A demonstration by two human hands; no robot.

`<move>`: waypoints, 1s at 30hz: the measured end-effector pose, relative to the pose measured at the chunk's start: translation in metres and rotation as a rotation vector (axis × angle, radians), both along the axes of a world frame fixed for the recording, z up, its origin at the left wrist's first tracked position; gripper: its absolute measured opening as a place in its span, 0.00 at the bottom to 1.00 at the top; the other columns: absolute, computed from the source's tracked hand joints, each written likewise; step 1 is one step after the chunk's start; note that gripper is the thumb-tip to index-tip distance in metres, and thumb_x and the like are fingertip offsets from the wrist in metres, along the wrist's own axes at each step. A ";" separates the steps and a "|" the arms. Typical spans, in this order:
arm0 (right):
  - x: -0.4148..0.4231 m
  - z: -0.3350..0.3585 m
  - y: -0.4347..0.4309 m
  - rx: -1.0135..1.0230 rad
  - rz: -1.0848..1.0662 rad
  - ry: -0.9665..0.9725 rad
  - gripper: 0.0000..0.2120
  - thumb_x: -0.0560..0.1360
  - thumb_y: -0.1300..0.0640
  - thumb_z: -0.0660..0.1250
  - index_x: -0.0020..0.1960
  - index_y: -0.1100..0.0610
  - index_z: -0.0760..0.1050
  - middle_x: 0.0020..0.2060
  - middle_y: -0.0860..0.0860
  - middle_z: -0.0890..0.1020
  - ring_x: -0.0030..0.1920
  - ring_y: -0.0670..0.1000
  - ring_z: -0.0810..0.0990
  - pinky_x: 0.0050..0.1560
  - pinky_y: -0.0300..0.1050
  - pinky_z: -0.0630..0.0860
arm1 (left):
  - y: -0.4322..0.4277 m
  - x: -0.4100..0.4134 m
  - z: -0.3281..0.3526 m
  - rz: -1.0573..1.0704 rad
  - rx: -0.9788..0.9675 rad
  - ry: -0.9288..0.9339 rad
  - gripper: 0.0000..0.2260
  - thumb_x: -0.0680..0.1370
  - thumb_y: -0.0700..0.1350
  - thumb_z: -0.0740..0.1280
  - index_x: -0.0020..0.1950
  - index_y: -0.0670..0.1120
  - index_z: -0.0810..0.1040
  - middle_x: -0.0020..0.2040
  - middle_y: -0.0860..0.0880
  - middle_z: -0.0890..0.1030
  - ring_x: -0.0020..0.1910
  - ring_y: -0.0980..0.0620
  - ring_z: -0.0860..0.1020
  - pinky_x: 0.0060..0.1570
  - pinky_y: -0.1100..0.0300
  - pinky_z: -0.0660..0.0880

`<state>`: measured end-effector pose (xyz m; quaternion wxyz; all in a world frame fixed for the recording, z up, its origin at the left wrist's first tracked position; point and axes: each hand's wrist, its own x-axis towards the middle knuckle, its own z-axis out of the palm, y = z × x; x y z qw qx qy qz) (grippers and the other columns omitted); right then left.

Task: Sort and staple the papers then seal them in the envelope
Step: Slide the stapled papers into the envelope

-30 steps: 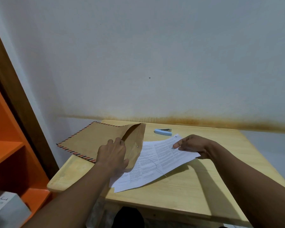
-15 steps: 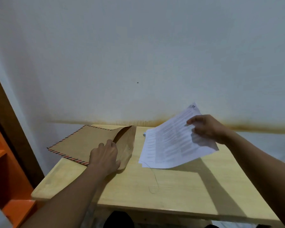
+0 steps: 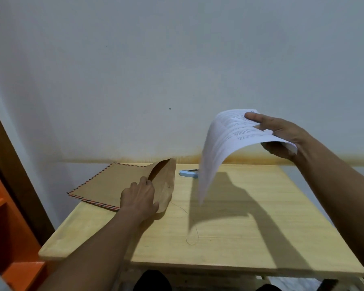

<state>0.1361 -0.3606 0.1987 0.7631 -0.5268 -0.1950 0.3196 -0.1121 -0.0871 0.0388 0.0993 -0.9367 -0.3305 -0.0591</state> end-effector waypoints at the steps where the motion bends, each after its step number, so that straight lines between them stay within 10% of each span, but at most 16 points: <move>1: -0.004 0.000 0.004 0.021 0.040 0.027 0.24 0.71 0.58 0.78 0.66 0.58 0.80 0.59 0.51 0.84 0.52 0.48 0.84 0.57 0.37 0.79 | -0.001 0.000 0.000 -0.002 -0.001 0.001 0.29 0.77 0.63 0.67 0.70 0.45 0.70 0.65 0.47 0.72 0.56 0.46 0.78 0.49 0.51 0.80; 6: -0.018 -0.008 0.022 0.069 0.159 0.022 0.19 0.74 0.63 0.73 0.64 0.60 0.80 0.55 0.55 0.86 0.48 0.51 0.87 0.45 0.40 0.83 | -0.001 -0.004 -0.001 0.018 -0.082 -0.045 0.21 0.80 0.55 0.65 0.69 0.46 0.69 0.63 0.47 0.73 0.60 0.45 0.77 0.52 0.52 0.76; 11: 0.009 -0.053 0.032 -0.378 0.092 -0.298 0.17 0.75 0.67 0.67 0.58 0.53 0.85 0.64 0.53 0.81 0.58 0.55 0.83 0.55 0.48 0.79 | 0.002 -0.011 0.000 0.011 -0.148 -0.091 0.24 0.79 0.56 0.65 0.72 0.49 0.67 0.64 0.48 0.74 0.63 0.45 0.76 0.54 0.55 0.74; 15: 0.012 -0.080 0.024 -0.543 0.073 -0.260 0.18 0.75 0.70 0.63 0.58 0.57 0.84 0.55 0.58 0.83 0.36 0.51 0.83 0.32 0.38 0.78 | 0.005 -0.011 -0.008 0.005 -0.009 -0.013 0.33 0.75 0.63 0.69 0.72 0.46 0.68 0.67 0.47 0.71 0.58 0.46 0.78 0.48 0.53 0.76; 22: 0.017 -0.094 0.027 -0.403 0.001 -0.028 0.15 0.72 0.68 0.69 0.57 0.61 0.83 0.53 0.59 0.83 0.43 0.55 0.81 0.42 0.44 0.79 | 0.006 -0.008 -0.015 -0.047 0.010 -0.019 0.33 0.74 0.66 0.69 0.72 0.46 0.69 0.68 0.48 0.71 0.56 0.46 0.78 0.50 0.51 0.80; 30: 0.009 -0.103 0.037 -0.209 -0.153 0.160 0.16 0.75 0.71 0.63 0.59 0.63 0.81 0.46 0.60 0.83 0.32 0.53 0.86 0.30 0.39 0.81 | -0.002 -0.005 -0.013 -0.173 0.000 0.020 0.37 0.73 0.71 0.65 0.72 0.48 0.67 0.69 0.49 0.70 0.58 0.45 0.77 0.48 0.51 0.73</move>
